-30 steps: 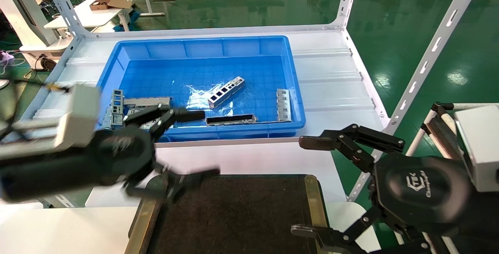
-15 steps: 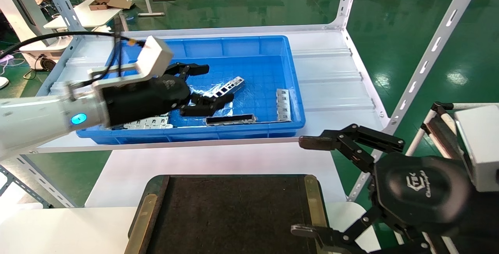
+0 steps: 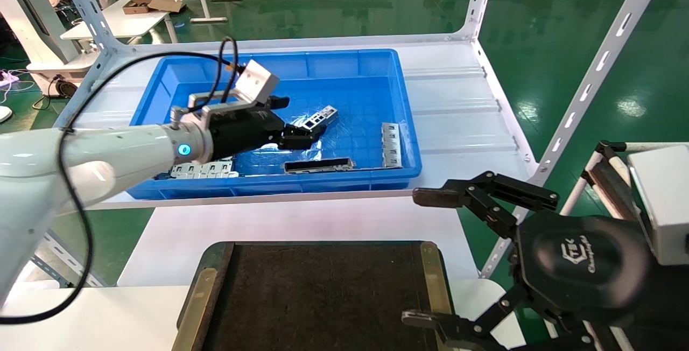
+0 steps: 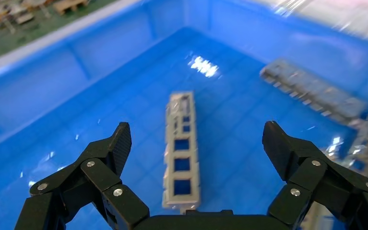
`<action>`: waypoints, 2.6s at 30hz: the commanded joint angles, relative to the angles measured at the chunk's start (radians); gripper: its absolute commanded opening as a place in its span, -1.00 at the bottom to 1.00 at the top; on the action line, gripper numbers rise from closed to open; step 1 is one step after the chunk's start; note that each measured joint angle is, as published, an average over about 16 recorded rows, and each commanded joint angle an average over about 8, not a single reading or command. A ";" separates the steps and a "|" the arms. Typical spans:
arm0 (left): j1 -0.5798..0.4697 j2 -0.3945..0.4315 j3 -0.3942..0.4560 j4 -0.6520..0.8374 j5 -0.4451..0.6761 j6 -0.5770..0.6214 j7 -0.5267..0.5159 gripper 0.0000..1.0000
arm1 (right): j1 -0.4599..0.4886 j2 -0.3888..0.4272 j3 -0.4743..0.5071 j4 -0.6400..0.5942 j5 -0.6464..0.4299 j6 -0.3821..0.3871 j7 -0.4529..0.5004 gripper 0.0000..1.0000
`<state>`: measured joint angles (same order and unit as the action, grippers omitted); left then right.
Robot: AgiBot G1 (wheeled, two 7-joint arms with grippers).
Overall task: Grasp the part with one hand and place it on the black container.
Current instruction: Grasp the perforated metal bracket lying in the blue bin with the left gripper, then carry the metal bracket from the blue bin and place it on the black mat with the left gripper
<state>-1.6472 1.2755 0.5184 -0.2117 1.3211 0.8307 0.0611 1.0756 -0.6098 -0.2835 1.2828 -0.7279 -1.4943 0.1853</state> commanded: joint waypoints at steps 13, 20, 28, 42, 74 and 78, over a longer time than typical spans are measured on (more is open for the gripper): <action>-0.028 0.076 0.002 0.144 0.001 -0.121 0.042 -1.00 | 0.000 0.000 -0.001 0.000 0.001 0.000 -0.001 -1.00; -0.016 0.079 0.012 0.136 -0.001 -0.123 0.035 -1.00 | 0.000 0.001 -0.001 0.000 0.001 0.001 -0.001 -1.00; -0.003 0.079 0.022 0.129 -0.006 -0.129 0.023 -1.00 | 0.000 0.001 -0.002 0.000 0.001 0.001 -0.001 -1.00; 0.006 0.079 0.038 0.123 -0.016 -0.168 0.009 -1.00 | 0.001 0.001 -0.003 0.000 0.002 0.001 -0.002 -1.00; 0.026 -0.082 -0.054 0.027 -0.234 0.408 0.069 -1.00 | 0.001 0.002 -0.005 0.000 0.004 0.002 -0.003 -1.00; 0.069 -0.118 -0.059 -0.003 -0.252 0.508 0.059 -1.00 | 0.001 0.002 -0.005 0.000 0.004 0.002 -0.003 -1.00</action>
<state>-1.5699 1.1549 0.4579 -0.2286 1.0663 1.3312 0.1117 1.0767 -0.6076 -0.2889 1.2828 -0.7242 -1.4920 0.1826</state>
